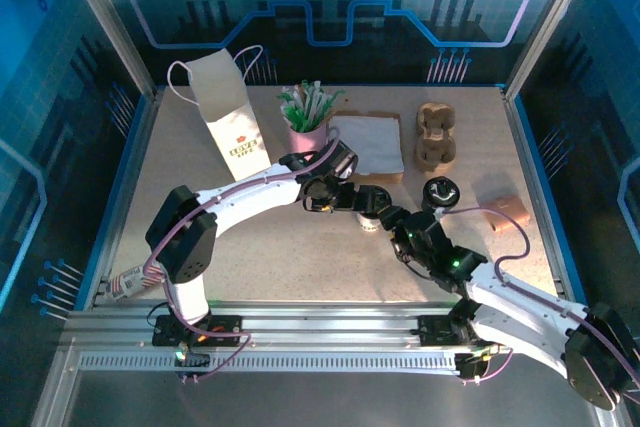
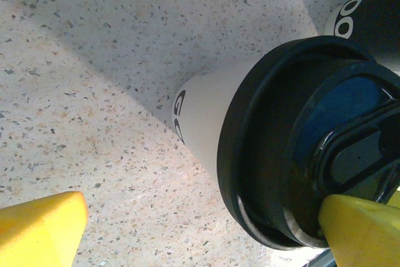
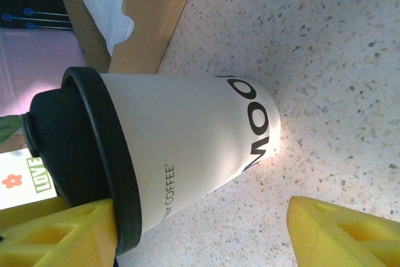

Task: Pack the takeout coffee

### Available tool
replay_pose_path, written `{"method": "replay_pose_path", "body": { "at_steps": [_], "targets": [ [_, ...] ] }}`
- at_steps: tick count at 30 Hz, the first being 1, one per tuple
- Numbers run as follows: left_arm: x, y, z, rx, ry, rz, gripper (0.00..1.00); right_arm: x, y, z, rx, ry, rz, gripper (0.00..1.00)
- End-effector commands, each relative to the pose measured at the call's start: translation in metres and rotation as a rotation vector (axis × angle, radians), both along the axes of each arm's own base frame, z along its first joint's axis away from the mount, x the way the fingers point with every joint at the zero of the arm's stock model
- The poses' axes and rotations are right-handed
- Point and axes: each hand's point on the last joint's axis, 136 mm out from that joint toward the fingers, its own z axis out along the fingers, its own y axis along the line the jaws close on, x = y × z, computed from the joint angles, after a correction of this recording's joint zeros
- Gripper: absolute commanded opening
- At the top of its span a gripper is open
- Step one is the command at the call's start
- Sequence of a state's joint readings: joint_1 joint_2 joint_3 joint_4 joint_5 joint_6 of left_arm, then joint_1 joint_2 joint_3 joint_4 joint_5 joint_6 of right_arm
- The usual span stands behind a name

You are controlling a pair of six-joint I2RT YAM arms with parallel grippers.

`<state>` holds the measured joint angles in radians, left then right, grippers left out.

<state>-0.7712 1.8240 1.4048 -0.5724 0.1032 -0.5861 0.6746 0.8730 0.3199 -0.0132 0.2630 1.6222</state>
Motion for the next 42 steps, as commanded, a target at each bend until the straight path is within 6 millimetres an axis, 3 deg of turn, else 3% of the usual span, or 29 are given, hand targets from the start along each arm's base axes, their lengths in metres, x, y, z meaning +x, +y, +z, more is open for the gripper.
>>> {"method": "replay_pose_path", "body": {
  "at_steps": [1, 9, 24, 32, 35, 36, 42],
  "targets": [
    [-0.05, 0.039, -0.07, 0.227, 0.221, -0.041, 0.97, -0.008, -0.008, -0.019, -0.085, 0.098, 0.083, 0.71],
    [-0.046, 0.041, -0.065, 0.222, 0.215, -0.036, 0.97, 0.018, 0.006, 0.024, -0.059, 0.036, 0.215, 0.73],
    [-0.035, 0.048, -0.05, 0.202, 0.197, -0.015, 0.98, 0.035, 0.006, 0.093, -0.179, -0.074, 0.341, 0.76],
    [-0.014, 0.051, -0.025, 0.134, 0.181, 0.024, 0.98, 0.042, 0.022, 0.107, -0.194, -0.085, 0.444, 0.73],
    [-0.009, 0.05, -0.019, 0.113, 0.18, 0.031, 0.98, 0.041, 0.024, 0.103, -0.202, -0.073, 0.467, 0.73],
    [-0.008, 0.05, -0.016, 0.107, 0.177, 0.032, 0.98, 0.045, 0.025, 0.112, -0.206, -0.095, 0.472, 0.73],
    [0.001, 0.036, 0.017, 0.0, 0.135, 0.009, 0.99, 0.044, 0.028, 0.113, -0.265, -0.077, 0.545, 0.73]
  ]
}}
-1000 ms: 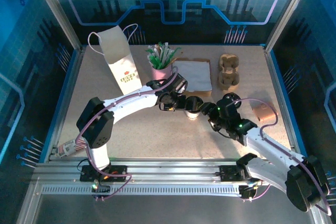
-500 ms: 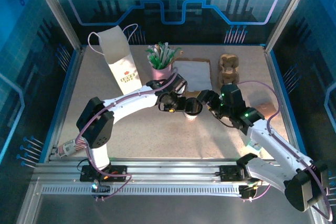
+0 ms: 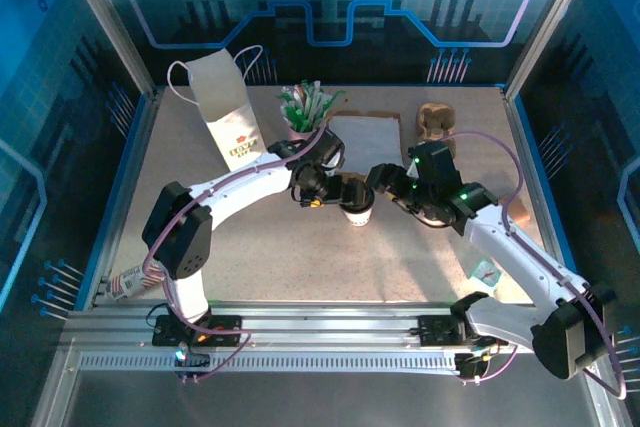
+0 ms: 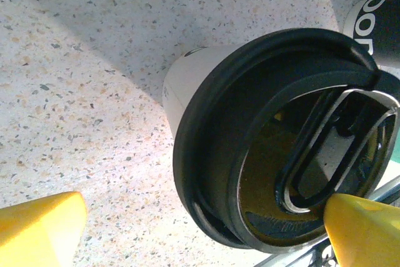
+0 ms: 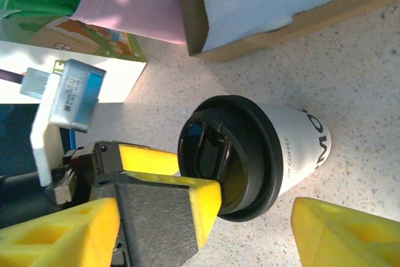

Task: Pack the takeout coffee

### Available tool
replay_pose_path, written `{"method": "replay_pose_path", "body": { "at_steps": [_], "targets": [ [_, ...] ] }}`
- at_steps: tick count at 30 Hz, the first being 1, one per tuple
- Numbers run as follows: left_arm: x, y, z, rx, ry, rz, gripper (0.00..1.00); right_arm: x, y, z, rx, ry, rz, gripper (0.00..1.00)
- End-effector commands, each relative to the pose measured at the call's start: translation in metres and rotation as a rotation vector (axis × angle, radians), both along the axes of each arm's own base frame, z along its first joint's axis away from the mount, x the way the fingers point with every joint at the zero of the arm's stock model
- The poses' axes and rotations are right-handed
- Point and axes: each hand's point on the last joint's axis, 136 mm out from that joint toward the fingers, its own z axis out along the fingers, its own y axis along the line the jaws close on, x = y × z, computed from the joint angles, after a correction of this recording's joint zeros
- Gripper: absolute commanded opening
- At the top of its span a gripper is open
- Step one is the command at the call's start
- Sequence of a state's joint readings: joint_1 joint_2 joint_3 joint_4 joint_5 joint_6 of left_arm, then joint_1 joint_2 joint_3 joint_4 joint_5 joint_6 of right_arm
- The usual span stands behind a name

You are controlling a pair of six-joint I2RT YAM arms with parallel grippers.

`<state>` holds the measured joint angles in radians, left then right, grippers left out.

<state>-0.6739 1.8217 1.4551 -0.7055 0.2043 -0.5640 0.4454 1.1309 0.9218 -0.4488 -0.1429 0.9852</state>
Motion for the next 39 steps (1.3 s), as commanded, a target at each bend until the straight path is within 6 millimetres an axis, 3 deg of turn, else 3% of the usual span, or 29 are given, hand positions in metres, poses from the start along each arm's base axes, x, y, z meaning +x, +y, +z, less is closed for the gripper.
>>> {"method": "replay_pose_path", "body": {
  "at_steps": [1, 12, 21, 25, 30, 39],
  "targets": [
    [-0.005, 0.004, 0.012, -0.002, 0.024, -0.032, 0.99, -0.003, 0.001, 0.005, -0.038, -0.004, 0.065, 0.73],
    [-0.004, -0.004, 0.031, -0.052, 0.011, -0.051, 0.99, -0.007, -0.002, 0.01, -0.087, -0.019, 0.09, 0.73],
    [-0.004, 0.044, 0.058, -0.164, -0.082, 0.114, 0.99, -0.01, 0.015, 0.007, -0.272, -0.024, 0.229, 0.72],
    [-0.013, 0.057, 0.052, -0.204, -0.068, 0.158, 0.99, -0.007, 0.026, 0.003, -0.422, -0.028, 0.319, 0.72],
    [-0.022, 0.056, 0.03, -0.215, 0.005, 0.168, 0.98, 0.0, 0.036, -0.006, -0.548, -0.013, 0.384, 0.67],
    [-0.02, 0.049, 0.011, -0.245, 0.061, 0.19, 0.96, 0.016, 0.027, -0.012, -0.725, -0.015, 0.399, 0.6]
  ]
}}
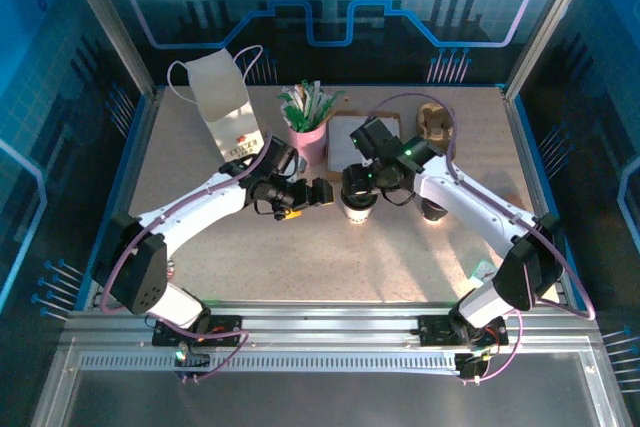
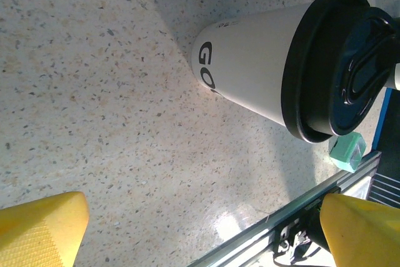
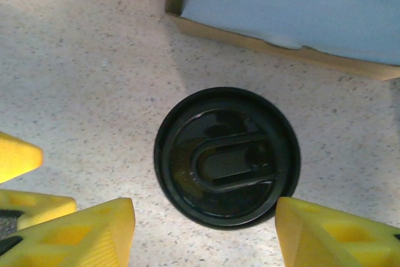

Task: Pack the takeout coffee

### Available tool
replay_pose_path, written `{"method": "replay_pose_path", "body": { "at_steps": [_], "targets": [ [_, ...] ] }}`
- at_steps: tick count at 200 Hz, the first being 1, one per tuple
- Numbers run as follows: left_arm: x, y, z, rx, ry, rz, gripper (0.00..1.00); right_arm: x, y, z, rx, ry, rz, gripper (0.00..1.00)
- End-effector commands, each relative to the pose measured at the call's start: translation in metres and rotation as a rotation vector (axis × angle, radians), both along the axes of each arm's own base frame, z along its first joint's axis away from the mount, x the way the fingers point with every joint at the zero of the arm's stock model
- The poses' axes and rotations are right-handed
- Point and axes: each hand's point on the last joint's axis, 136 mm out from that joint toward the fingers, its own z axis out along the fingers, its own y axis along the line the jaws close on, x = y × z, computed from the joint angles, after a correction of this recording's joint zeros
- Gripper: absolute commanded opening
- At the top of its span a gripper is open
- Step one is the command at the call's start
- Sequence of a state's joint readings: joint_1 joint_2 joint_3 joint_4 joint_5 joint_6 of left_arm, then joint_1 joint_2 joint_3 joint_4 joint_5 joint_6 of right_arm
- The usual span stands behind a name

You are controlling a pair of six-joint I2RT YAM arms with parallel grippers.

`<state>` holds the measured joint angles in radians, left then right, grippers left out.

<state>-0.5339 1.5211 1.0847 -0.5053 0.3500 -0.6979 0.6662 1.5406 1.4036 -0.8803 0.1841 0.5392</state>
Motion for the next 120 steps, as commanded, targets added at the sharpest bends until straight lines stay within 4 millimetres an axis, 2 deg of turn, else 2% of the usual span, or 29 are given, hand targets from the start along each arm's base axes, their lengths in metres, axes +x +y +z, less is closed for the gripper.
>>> {"method": "replay_pose_path", "body": {
  "at_steps": [1, 34, 120],
  "targets": [
    [0.003, -0.008, -0.003, -0.048, 0.023, 0.007, 0.96, 0.0, -0.009, -0.001, -0.111, -0.01, 0.03, 0.6],
    [0.007, -0.013, -0.009, -0.064, 0.041, 0.014, 0.96, 0.0, -0.003, -0.014, -0.107, 0.018, 0.052, 0.54],
    [0.021, -0.02, -0.026, -0.054, 0.07, 0.026, 0.94, 0.001, 0.002, -0.033, -0.113, 0.043, 0.073, 0.47]
  ]
}}
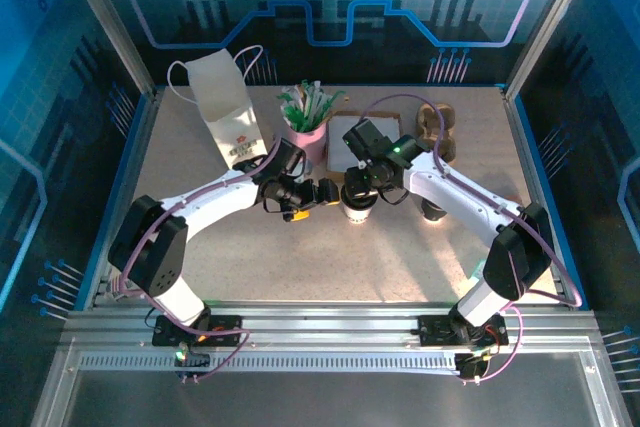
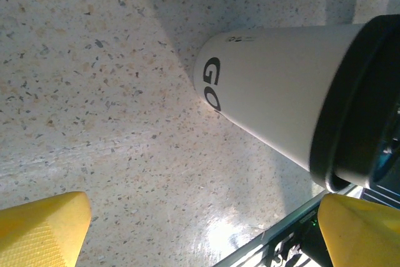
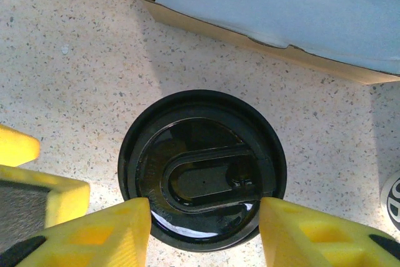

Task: Pack the takeout coffee

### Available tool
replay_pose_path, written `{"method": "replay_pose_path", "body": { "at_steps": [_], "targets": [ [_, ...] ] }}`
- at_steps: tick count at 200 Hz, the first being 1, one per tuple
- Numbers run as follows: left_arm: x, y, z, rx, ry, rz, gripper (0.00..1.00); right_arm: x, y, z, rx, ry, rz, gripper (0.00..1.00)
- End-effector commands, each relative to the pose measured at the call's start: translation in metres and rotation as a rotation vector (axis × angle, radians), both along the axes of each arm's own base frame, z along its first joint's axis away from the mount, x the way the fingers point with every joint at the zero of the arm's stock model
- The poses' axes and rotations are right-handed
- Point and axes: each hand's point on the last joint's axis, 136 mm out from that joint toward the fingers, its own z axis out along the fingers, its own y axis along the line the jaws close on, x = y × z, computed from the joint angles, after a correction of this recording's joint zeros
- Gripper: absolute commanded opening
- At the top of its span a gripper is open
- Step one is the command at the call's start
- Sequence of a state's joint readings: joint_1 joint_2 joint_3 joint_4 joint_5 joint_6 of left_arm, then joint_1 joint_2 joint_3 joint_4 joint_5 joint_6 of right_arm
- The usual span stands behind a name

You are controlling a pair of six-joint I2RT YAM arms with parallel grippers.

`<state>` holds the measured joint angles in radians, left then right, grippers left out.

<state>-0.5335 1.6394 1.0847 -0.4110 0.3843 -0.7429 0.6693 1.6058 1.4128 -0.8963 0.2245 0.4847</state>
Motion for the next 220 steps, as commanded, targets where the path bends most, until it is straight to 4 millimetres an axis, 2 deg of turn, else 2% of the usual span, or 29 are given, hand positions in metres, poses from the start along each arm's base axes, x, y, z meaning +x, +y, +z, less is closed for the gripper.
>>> {"method": "replay_pose_path", "body": {
  "at_steps": [1, 76, 104, 189, 220],
  "targets": [
    [0.009, -0.007, 0.004, -0.032, 0.005, 0.009, 0.94, -0.004, 0.006, -0.012, -0.018, 0.021, 0.037, 0.47],
    [0.02, -0.014, 0.018, -0.069, -0.045, 0.018, 0.94, -0.004, 0.01, -0.024, -0.012, 0.033, 0.054, 0.31],
    [0.02, -0.013, 0.023, -0.079, -0.06, 0.022, 0.93, -0.005, 0.01, -0.029, -0.02, 0.042, 0.059, 0.28],
    [0.024, -0.012, 0.004, -0.065, -0.03, 0.038, 0.88, -0.011, 0.01, -0.05, -0.032, 0.095, 0.065, 0.19],
    [0.023, -0.01, -0.003, -0.059, -0.016, 0.04, 0.79, -0.013, 0.009, -0.055, -0.034, 0.108, 0.064, 0.18]
  ]
}}
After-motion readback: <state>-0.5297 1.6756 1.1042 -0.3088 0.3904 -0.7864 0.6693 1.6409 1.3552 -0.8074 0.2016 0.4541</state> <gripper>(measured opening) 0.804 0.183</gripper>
